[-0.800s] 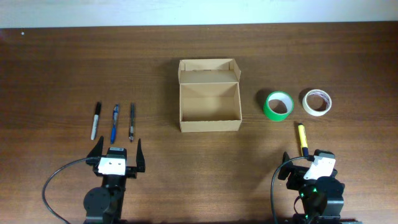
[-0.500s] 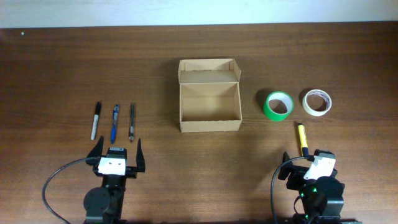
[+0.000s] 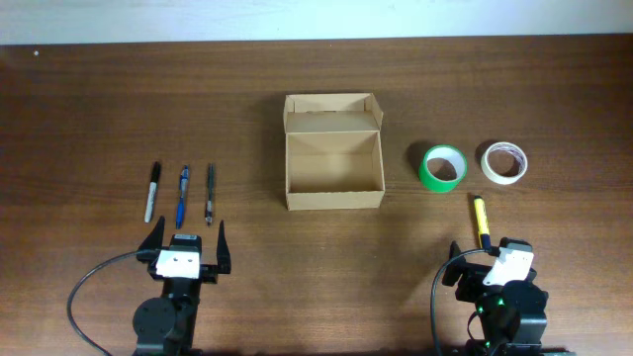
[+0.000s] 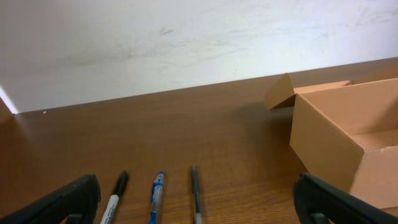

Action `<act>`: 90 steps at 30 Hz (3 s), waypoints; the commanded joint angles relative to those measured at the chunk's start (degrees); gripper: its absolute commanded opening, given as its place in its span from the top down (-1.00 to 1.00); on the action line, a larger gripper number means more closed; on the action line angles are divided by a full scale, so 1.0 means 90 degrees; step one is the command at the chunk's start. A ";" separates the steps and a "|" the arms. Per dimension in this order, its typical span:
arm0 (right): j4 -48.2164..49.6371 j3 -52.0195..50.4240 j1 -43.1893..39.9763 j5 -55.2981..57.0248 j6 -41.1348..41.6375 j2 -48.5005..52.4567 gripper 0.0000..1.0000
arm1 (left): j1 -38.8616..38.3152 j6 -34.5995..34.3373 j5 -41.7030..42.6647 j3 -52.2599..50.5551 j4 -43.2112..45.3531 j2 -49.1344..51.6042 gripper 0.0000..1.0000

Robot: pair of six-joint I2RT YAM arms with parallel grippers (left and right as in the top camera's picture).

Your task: Pack container

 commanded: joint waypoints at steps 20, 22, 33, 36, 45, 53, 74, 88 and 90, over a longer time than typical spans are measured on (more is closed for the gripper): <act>0.0015 -0.0019 -0.0032 -0.0015 0.0049 -0.0066 -0.98 | 0.0029 0.0100 -0.0019 -0.0034 -0.0017 -0.0066 -0.99; 0.0022 -0.0019 -0.0032 -0.0012 0.0046 -0.0066 -0.97 | 0.0029 0.0102 -0.0024 -0.0034 -0.0017 -0.0066 -0.99; 0.0702 -0.0024 -0.0032 -0.1311 0.0585 -0.0066 -0.98 | 0.0029 -0.0027 0.0245 -0.0029 -0.0007 -0.0022 -0.99; 0.1022 0.0005 -0.0032 -0.2538 0.0627 -0.0029 -0.98 | 0.0029 -0.0697 0.1139 0.0172 -0.0180 -0.0017 -0.98; 0.0896 0.1974 -0.0032 -0.1957 0.0250 0.1783 -0.98 | 0.0029 -0.0879 -0.0814 0.2380 -0.2883 0.0976 -0.98; -0.1452 0.6543 -0.0032 -0.1688 -0.1297 0.5875 -0.98 | 0.0051 -0.0053 -0.1222 0.4626 -0.3225 0.4000 -0.99; -0.3966 1.0851 -0.0590 -0.1605 -0.0420 1.2208 -0.83 | 0.1100 0.0080 0.0483 0.7067 -0.3910 0.8993 -0.99; -0.3645 1.0363 -0.0595 -0.1001 -0.0216 1.3845 -0.47 | 0.1100 0.0080 0.0483 0.7067 -0.3908 0.9532 -0.99; -0.3449 1.0120 -0.0595 -0.0959 -0.0214 1.3845 -0.47 | 0.1100 0.0080 0.0483 0.7067 -0.3908 0.9532 -0.98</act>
